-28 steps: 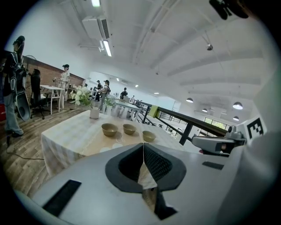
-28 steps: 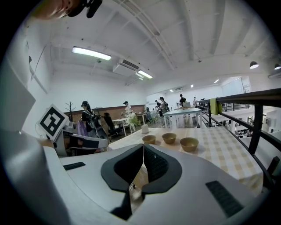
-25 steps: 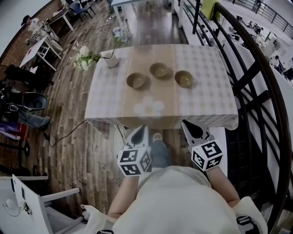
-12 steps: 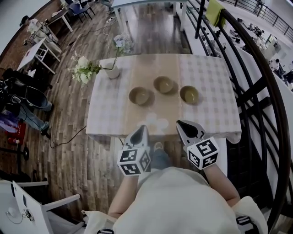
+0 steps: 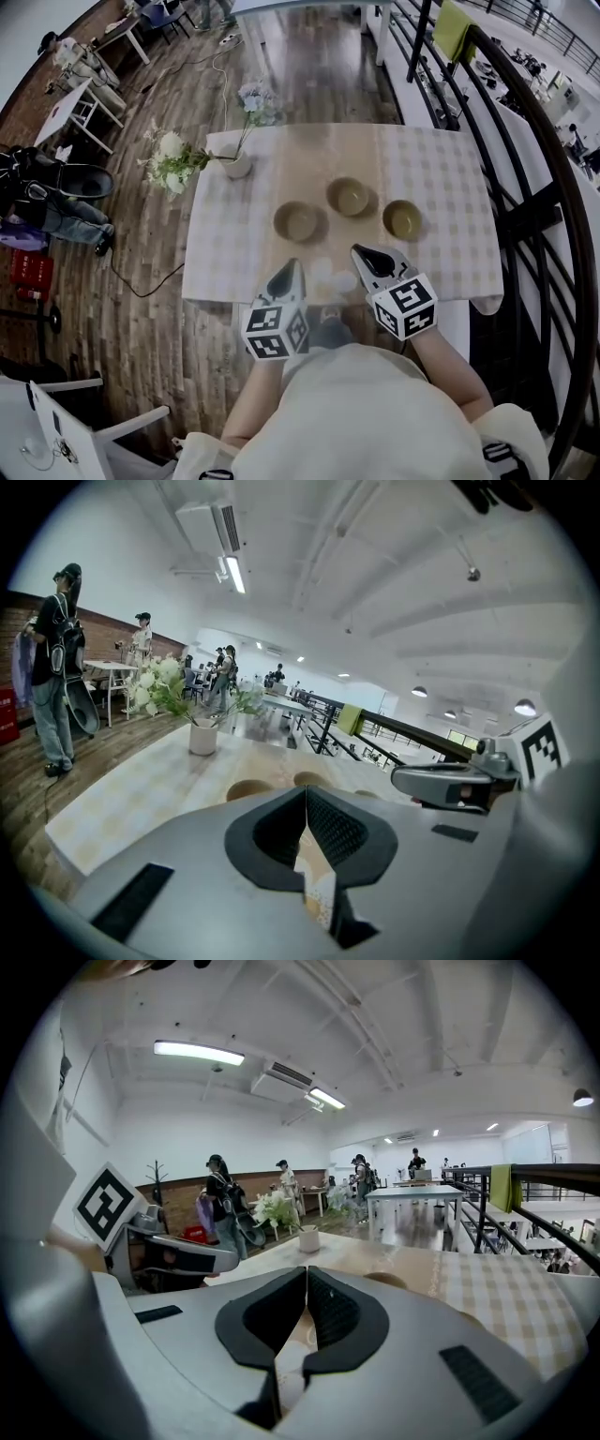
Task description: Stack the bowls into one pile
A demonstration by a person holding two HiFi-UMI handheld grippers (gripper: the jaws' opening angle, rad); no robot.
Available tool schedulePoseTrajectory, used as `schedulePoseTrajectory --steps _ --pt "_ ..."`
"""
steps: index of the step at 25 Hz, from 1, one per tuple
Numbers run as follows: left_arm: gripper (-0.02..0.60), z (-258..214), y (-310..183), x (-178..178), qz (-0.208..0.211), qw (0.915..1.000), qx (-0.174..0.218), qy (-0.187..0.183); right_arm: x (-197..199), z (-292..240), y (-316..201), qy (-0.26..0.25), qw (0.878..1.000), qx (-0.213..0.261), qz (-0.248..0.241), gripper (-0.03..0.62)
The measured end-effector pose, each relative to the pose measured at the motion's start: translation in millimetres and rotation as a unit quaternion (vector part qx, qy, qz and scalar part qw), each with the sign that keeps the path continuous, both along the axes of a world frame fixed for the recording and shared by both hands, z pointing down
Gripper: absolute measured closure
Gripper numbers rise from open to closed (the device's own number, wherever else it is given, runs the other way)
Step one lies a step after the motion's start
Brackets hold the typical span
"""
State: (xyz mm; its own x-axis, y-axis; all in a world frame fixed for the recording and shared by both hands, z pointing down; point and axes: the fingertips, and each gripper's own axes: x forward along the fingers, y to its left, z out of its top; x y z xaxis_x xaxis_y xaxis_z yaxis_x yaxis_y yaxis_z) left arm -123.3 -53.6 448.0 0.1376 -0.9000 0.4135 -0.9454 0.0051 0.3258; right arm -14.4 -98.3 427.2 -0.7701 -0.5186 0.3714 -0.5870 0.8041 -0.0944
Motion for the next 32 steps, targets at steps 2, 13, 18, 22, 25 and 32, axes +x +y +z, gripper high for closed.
schedulePoseTrajectory --steps 2,13,18,22,25,32 --pt "0.577 2 -8 -3 0.0 1.0 -0.004 -0.001 -6 4 -9 0.006 1.0 -0.001 -0.006 0.592" --pt "0.577 19 -52 -44 -0.016 0.9998 -0.014 0.001 -52 40 -51 0.044 0.998 -0.021 -0.039 0.591" --pt "0.577 27 -63 -58 -0.029 0.9993 -0.022 0.005 -70 63 -64 0.067 0.995 -0.046 -0.06 0.591" --pt "0.577 33 -71 -69 -0.038 0.9988 -0.028 0.009 -86 79 -74 0.085 0.992 -0.06 -0.076 0.577" --pt "0.577 38 -74 -79 -0.047 0.9983 -0.032 0.012 -97 93 -80 0.102 0.988 -0.069 -0.088 0.548" --pt "0.577 54 -79 -95 -0.057 0.9969 -0.05 0.021 -110 129 -95 0.15 0.982 -0.078 -0.088 0.508"
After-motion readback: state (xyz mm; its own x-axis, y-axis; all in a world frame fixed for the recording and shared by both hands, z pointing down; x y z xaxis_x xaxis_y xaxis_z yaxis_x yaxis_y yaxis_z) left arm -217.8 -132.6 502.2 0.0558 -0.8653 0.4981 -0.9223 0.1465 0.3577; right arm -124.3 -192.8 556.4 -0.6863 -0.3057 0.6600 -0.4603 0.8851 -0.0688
